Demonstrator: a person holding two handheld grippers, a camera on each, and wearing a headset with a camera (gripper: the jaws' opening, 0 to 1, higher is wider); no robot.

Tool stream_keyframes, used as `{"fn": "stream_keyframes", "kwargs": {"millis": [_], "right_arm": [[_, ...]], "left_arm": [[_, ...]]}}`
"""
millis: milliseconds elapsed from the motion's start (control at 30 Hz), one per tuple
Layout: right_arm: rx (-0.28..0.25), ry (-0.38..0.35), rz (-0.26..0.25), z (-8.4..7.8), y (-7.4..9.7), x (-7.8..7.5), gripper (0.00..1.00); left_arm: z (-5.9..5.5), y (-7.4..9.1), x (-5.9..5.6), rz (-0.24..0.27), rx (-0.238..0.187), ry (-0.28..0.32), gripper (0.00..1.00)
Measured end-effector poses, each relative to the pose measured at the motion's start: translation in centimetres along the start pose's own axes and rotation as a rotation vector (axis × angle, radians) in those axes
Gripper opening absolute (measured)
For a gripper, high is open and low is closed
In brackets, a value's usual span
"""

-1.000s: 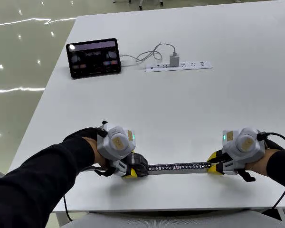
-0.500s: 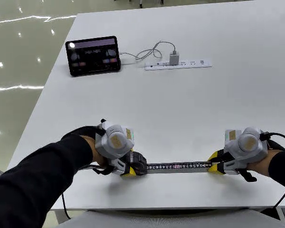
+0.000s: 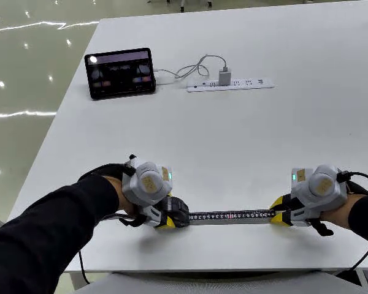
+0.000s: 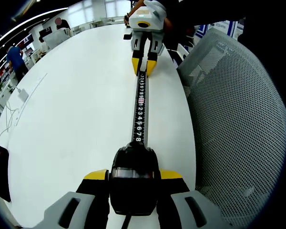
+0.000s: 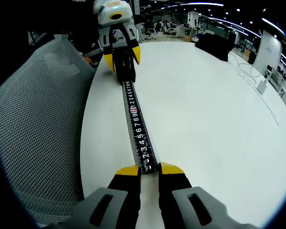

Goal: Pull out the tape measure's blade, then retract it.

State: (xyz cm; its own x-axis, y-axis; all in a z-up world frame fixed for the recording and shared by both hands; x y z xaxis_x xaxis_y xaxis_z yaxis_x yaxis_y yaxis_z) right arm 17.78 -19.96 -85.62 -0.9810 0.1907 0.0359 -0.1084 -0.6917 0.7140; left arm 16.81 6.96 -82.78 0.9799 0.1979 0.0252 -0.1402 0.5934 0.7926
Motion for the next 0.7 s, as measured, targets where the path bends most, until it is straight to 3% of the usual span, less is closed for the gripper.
{"fn": "stream_keyframes", "kwargs": {"millis": [700], "right_arm": [[0.002,0.001,-0.01,-0.66,0.75,-0.16,0.08]], "left_arm": [[0.01,-0.03,-0.05,0.003,-0.01,-0.003,0.34]]}}
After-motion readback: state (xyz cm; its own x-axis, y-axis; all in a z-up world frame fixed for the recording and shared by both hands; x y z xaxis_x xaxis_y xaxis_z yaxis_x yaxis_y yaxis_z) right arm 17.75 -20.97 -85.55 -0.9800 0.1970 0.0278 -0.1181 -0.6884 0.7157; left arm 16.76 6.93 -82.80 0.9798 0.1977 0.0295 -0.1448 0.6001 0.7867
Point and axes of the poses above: the centre of the closed fingertips' face, and the gripper's own axes: y roughly backward along the fingers, x roughly to its left, z roughly out of its top, the point moved 6 cm from there along y, roughly backward along the fingers, and after that the axes turned 9 degrees about -x, right-handed, at the moved point
